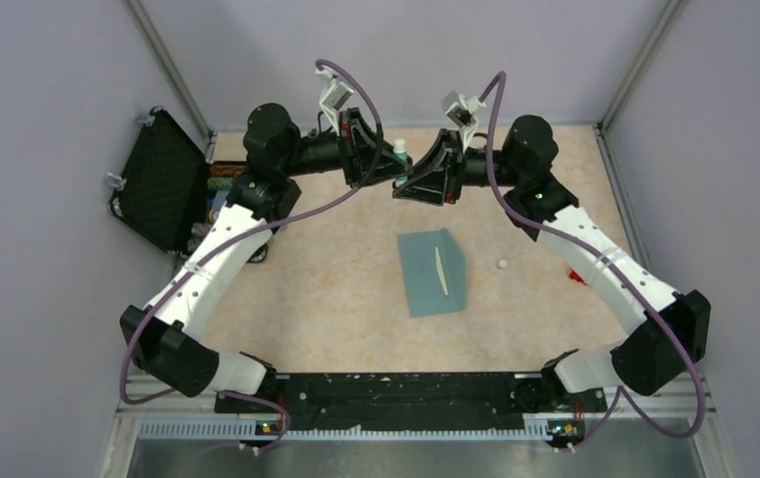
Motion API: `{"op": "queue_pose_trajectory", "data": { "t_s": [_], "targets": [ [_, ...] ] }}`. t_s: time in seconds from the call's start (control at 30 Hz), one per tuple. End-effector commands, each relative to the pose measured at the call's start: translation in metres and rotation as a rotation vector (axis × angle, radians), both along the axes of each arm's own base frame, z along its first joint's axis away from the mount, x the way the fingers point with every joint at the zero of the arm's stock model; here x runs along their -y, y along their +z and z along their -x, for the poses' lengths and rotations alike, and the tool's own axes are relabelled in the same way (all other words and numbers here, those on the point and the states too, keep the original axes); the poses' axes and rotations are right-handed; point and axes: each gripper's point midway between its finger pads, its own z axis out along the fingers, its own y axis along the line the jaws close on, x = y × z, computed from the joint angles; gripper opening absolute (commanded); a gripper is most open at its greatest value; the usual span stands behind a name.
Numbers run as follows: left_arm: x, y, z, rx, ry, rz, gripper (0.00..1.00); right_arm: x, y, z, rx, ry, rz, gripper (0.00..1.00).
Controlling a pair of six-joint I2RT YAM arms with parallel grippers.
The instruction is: Place the letter into the envelope and seal it
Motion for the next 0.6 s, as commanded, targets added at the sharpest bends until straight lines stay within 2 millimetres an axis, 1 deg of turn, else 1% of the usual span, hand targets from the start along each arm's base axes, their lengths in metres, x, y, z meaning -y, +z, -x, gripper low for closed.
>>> {"op": "queue_pose_trajectory", "data": {
  "t_s": [0.0,0.03,0.07,0.1,0.13,0.17,0.2,0.23,0.27,0.3,0.33,0.37,0.4,0.43,0.47,0.57],
  "targets": [
    [0.002,-0.007,0.012,0.03,-0.1,-0.019,0.0,0.011,0.016,0.063,0.086,0.318,-0.014,0.05],
    [0.002,-0.007,0.009,0.032,-0.081,-0.02,0.0,0.011,0.017,0.058,0.105,0.266,-0.022,0.12],
    [0.001,-0.006,0.006,0.033,-0.056,-0.02,0.0,0.011,0.018,0.049,0.126,0.198,-0.023,0.16],
    [0.0,-0.007,0.0,0.036,-0.02,-0.023,0.0,0.011,0.017,0.037,0.138,0.106,-0.011,0.23],
    [-0.001,-0.006,-0.007,0.039,0.032,-0.024,0.0,0.013,0.016,0.019,0.157,-0.017,0.014,0.35],
    [-0.003,-0.006,-0.016,0.034,0.092,-0.027,0.0,0.019,0.011,-0.003,0.147,-0.181,0.055,0.44],
    [-0.005,-0.007,-0.027,0.028,0.171,-0.032,0.0,0.029,0.001,-0.024,0.139,-0.345,0.102,0.46],
    [-0.011,-0.006,-0.046,0.018,0.297,-0.029,0.0,0.041,-0.004,-0.039,0.157,-0.477,0.126,0.47],
    [-0.017,-0.006,-0.057,-0.002,0.383,-0.027,0.0,0.054,-0.005,-0.052,0.18,-0.594,0.126,0.48],
    [-0.023,-0.004,-0.065,-0.024,0.455,-0.017,0.0,0.06,-0.006,-0.056,0.207,-0.657,0.127,0.48],
    [-0.024,-0.004,-0.069,-0.035,0.492,-0.013,0.0,0.065,-0.006,-0.059,0.226,-0.719,0.131,0.46],
    [-0.024,-0.002,-0.07,-0.034,0.506,-0.009,0.0,0.066,-0.004,-0.062,0.241,-0.75,0.121,0.42],
    [-0.022,0.003,-0.069,-0.03,0.509,-0.001,0.0,0.064,-0.003,-0.062,0.248,-0.752,0.111,0.39],
    [-0.02,0.006,-0.067,-0.03,0.506,0.004,0.0,0.06,-0.003,-0.063,0.28,-0.747,0.115,0.38],
    [-0.017,0.009,-0.065,-0.032,0.497,0.011,0.0,0.056,-0.002,-0.063,0.292,-0.738,0.112,0.38],
    [-0.012,0.006,-0.059,-0.054,0.484,0.0,0.0,0.041,0.004,-0.061,0.315,-0.714,0.091,0.42]
  ]
}}
